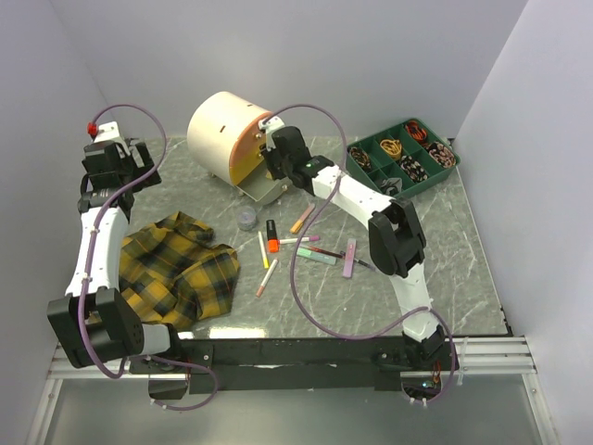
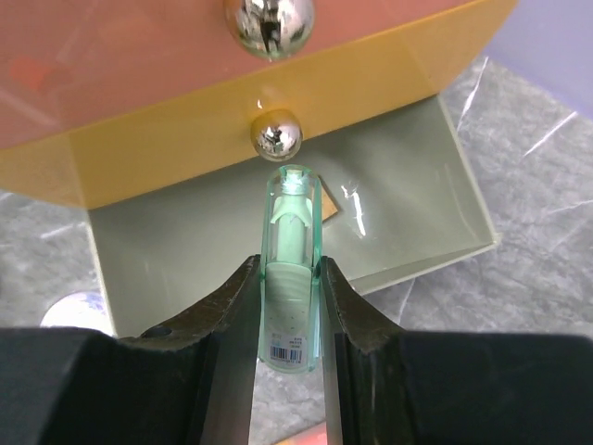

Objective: Sort the stationery into containers
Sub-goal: Place the stationery in the drawer.

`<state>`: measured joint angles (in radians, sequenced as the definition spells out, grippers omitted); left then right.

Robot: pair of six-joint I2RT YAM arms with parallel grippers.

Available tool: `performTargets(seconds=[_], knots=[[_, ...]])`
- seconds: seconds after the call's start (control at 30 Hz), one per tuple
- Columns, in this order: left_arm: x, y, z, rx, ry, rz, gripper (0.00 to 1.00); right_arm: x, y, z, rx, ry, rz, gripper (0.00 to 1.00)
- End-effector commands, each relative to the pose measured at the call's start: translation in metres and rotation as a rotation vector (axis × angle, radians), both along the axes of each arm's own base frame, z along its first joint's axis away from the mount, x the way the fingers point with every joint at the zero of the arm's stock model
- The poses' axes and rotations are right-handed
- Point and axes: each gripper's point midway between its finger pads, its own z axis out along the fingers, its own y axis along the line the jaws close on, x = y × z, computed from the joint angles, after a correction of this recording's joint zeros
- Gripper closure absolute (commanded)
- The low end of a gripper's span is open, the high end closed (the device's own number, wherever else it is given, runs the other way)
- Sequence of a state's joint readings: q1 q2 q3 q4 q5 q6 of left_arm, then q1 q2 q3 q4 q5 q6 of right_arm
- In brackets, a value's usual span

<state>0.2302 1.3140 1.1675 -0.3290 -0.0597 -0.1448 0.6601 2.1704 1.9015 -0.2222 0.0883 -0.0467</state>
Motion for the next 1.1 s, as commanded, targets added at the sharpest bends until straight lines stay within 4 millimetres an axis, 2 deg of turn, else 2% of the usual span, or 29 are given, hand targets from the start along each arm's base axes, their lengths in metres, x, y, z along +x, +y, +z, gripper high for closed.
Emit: performTargets(seconds=[0.0,0.13,0.17,0.23,0.27,0.37,0.4,0.7,0.73,0.8,0.83,0.87,0.93,0.97,1.0,1.03,1.07], knots=[[0.004,0.002,0.014,-0.016,-0.041,0.002,0.01,0.013,0.005,-0.007,0.017,-0.011,-0.022,0.96],[0.005,0.004,0.016,-0.018,-0.046,0.005,0.01,0.016,0.006,-0.019,0.006,-0.004,-0.028,0.94],[0.005,0.004,0.016,-0.021,-0.046,0.004,0.01,0.017,0.006,-0.017,0.01,-0.007,-0.035,0.85],[0.006,0.003,0.016,-0.023,-0.046,0.0,0.01,0.017,0.006,-0.015,0.015,-0.01,-0.041,0.77],[0.006,0.004,0.016,-0.024,-0.045,0.004,0.01,0.016,0.006,-0.016,0.016,-0.008,-0.04,0.68],[0.005,0.003,0.015,-0.032,-0.049,0.003,0.0,0.013,0.003,-0.008,0.02,-0.012,-0.039,0.57],[0.004,0.002,0.011,-0.036,-0.042,0.003,0.01,0.012,0.002,-0.007,0.019,-0.013,-0.042,0.51],[0.003,0.002,0.011,-0.055,-0.052,0.005,0.01,-0.003,-0.013,0.017,0.034,-0.015,-0.065,0.46],[0.003,0.001,0.009,-0.056,-0.049,0.004,0.01,-0.006,-0.016,0.027,0.041,-0.026,-0.067,0.46],[0.004,0.001,0.009,-0.057,-0.049,0.004,0.0,-0.01,-0.025,0.025,0.074,0.01,-0.105,0.46],[0.005,-0.001,0.009,-0.064,-0.052,-0.011,0.01,-0.015,-0.028,0.032,0.096,0.022,-0.109,0.46],[0.005,-0.002,0.007,-0.068,-0.048,-0.012,0.01,-0.019,-0.032,0.026,0.121,0.061,-0.125,0.48],[0.011,-0.004,0.008,-0.071,-0.056,-0.036,0.01,-0.026,-0.038,0.025,0.195,0.139,-0.127,0.55],[0.014,-0.005,0.008,-0.072,-0.058,-0.047,0.01,-0.028,-0.042,0.02,0.212,0.174,-0.133,0.7],[0.019,-0.005,0.015,-0.069,-0.074,-0.057,0.01,-0.033,-0.04,0.014,0.233,0.221,-0.108,0.77],[0.027,-0.007,0.012,-0.074,-0.072,-0.077,0.01,-0.042,-0.034,0.011,0.281,0.29,-0.02,0.87],[0.033,-0.007,0.015,-0.077,-0.083,-0.087,0.01,-0.046,-0.031,0.008,0.291,0.319,0.021,1.0]])
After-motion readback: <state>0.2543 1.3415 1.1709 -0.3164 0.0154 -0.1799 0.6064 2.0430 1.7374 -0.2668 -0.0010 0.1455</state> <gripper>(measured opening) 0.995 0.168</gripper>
